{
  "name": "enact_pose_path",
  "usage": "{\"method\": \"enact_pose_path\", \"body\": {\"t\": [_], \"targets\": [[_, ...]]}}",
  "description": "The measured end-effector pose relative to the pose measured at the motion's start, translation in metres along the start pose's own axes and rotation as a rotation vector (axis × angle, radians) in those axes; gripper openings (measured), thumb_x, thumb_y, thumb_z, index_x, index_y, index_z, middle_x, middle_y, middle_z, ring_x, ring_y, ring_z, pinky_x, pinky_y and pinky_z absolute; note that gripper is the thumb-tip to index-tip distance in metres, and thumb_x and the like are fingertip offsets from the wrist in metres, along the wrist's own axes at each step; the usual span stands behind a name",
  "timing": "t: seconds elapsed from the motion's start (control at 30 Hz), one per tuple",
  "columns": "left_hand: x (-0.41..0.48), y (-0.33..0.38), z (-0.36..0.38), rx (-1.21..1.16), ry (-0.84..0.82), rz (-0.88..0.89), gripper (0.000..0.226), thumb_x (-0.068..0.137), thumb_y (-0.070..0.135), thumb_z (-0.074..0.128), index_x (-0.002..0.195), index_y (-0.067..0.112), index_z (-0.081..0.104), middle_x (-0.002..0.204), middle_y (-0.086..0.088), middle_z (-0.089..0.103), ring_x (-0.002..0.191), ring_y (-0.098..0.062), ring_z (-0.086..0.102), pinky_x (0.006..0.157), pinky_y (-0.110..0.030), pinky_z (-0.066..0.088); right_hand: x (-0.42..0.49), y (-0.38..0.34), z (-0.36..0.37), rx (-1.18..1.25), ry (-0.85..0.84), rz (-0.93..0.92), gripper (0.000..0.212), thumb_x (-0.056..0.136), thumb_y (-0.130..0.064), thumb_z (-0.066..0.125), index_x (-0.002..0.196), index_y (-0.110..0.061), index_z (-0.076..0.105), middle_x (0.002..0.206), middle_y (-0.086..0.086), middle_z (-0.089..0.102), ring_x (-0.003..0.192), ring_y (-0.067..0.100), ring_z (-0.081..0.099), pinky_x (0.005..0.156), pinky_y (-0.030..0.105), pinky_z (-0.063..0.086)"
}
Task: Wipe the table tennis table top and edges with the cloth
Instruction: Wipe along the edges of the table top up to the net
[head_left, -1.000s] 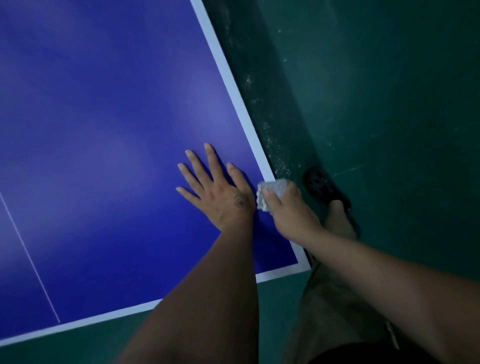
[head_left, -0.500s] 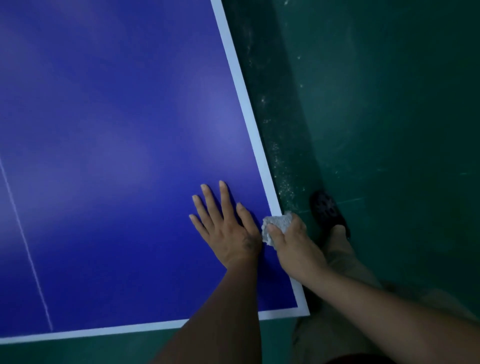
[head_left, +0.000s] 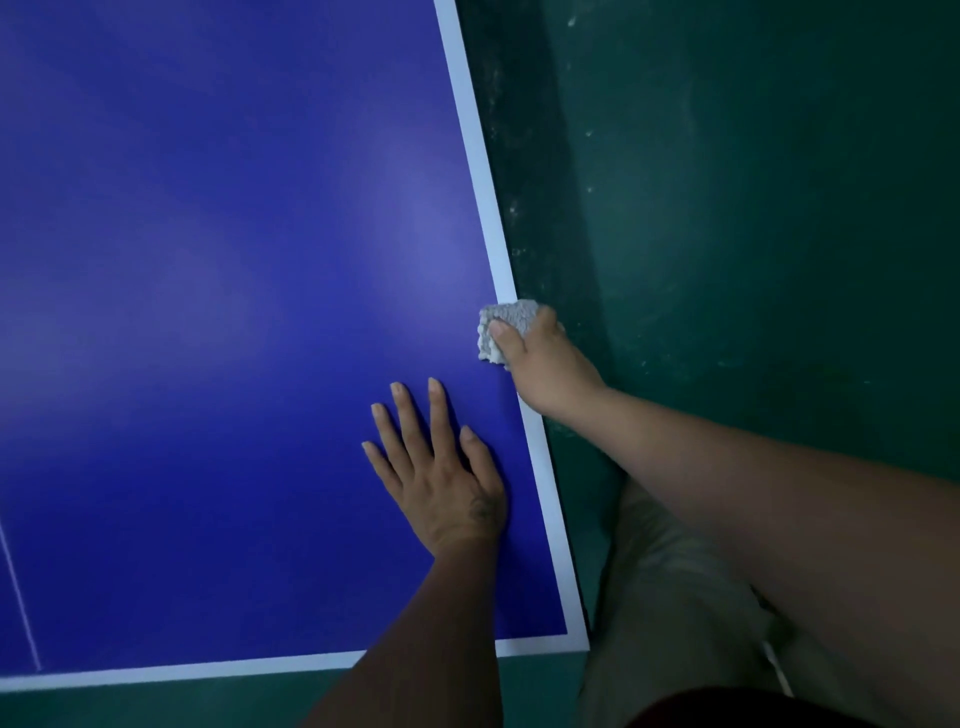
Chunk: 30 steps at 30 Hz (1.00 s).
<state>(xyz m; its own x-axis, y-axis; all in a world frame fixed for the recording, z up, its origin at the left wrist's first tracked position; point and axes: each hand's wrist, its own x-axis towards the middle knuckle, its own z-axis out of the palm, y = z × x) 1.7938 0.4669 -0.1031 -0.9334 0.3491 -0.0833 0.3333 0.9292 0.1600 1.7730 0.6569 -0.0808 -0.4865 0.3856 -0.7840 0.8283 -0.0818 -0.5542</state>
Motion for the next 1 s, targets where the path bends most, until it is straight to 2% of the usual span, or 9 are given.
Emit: {"method": "enact_pose_path", "body": {"t": [0.1,0.33,0.63,0.67,0.73,0.8,0.83,0.9,1.0], "targets": [[0.001,0.001,-0.002,0.006,-0.016,-0.002,0.064,0.106,0.036,0.039,0.170,0.027,0.033,0.181,-0.004,0.015,0.168,-0.030,0.008,0.132,-0.063,0.012,-0.020,0.018,0.009,-0.013,-0.005,0.013,0.064,0.111,-0.052,0.043,0.158,-0.010,0.030,0.156,0.017,0.047,0.130,0.038,0.058,0.103,0.043,0.048],[0.001,-0.004,0.002,0.004,0.014,0.019,0.063,0.107,0.033,0.042,0.169,0.025,0.034,0.180,-0.004,0.017,0.168,-0.032,0.010,0.132,-0.064,0.014,-0.059,0.059,0.023,-0.043,-0.088,0.057,0.072,0.111,-0.053,0.040,0.168,-0.019,0.013,0.167,0.011,0.037,0.145,0.032,0.048,0.113,0.039,0.040],[0.001,-0.003,0.003,-0.015,-0.004,0.005,0.062,0.107,0.030,0.041,0.168,0.023,0.036,0.180,-0.005,0.018,0.167,-0.032,0.011,0.133,-0.063,0.013,-0.008,0.002,0.000,-0.108,-0.046,0.006,0.061,0.111,-0.055,0.040,0.150,-0.009,0.035,0.152,0.018,0.049,0.133,0.037,0.054,0.102,0.042,0.046],[0.001,0.000,0.000,-0.024,-0.009,-0.007,0.061,0.107,0.030,0.041,0.168,0.022,0.038,0.180,-0.006,0.019,0.167,-0.032,0.012,0.132,-0.063,0.013,0.006,-0.012,-0.006,-0.111,-0.037,0.000,0.062,0.111,-0.055,0.039,0.150,-0.007,0.035,0.155,0.020,0.046,0.140,0.037,0.049,0.109,0.043,0.044],[0.007,0.008,-0.007,-0.084,-0.029,-0.057,0.058,0.109,0.031,0.040,0.167,0.020,0.040,0.179,-0.005,0.021,0.168,-0.029,0.011,0.132,-0.064,0.013,0.034,-0.042,-0.020,-0.121,-0.030,-0.036,0.068,0.111,-0.056,0.037,0.154,-0.003,0.032,0.165,0.023,0.036,0.158,0.036,0.026,0.126,0.047,0.029],[0.034,0.017,-0.013,-0.182,-0.046,-0.098,0.056,0.111,0.030,0.040,0.166,0.018,0.040,0.179,-0.004,0.021,0.168,-0.026,0.009,0.132,-0.063,0.011,0.056,-0.060,-0.032,-0.161,-0.022,-0.076,0.071,0.112,-0.056,0.035,0.157,-0.001,0.028,0.170,0.023,0.027,0.164,0.035,0.007,0.133,0.048,0.013],[0.057,0.022,-0.015,-0.211,-0.053,-0.094,0.055,0.112,0.029,0.040,0.166,0.018,0.039,0.179,-0.004,0.020,0.168,-0.026,0.008,0.133,-0.061,0.009,0.062,-0.063,-0.035,-0.165,-0.017,-0.092,0.071,0.112,-0.055,0.036,0.158,-0.002,0.026,0.171,0.022,0.026,0.165,0.034,0.005,0.133,0.048,0.011],[0.119,0.035,-0.018,-0.186,-0.036,-0.111,0.052,0.115,0.023,0.038,0.167,0.019,0.038,0.179,-0.006,0.019,0.168,-0.028,0.007,0.134,-0.057,0.005,0.062,-0.059,-0.035,-0.084,-0.015,-0.133,0.069,0.112,-0.051,0.041,0.161,-0.007,0.022,0.170,0.019,0.028,0.162,0.034,0.015,0.131,0.047,0.018],[0.231,0.066,-0.013,-0.086,0.059,-0.317,0.054,0.118,0.032,0.030,0.171,0.027,0.027,0.181,-0.004,0.011,0.168,-0.028,0.005,0.134,-0.055,0.004,0.040,-0.034,-0.026,0.054,-0.073,-0.178,0.076,0.111,-0.047,0.044,0.168,-0.014,0.006,0.171,0.010,0.022,0.157,0.027,0.028,0.127,0.042,0.030]]}}
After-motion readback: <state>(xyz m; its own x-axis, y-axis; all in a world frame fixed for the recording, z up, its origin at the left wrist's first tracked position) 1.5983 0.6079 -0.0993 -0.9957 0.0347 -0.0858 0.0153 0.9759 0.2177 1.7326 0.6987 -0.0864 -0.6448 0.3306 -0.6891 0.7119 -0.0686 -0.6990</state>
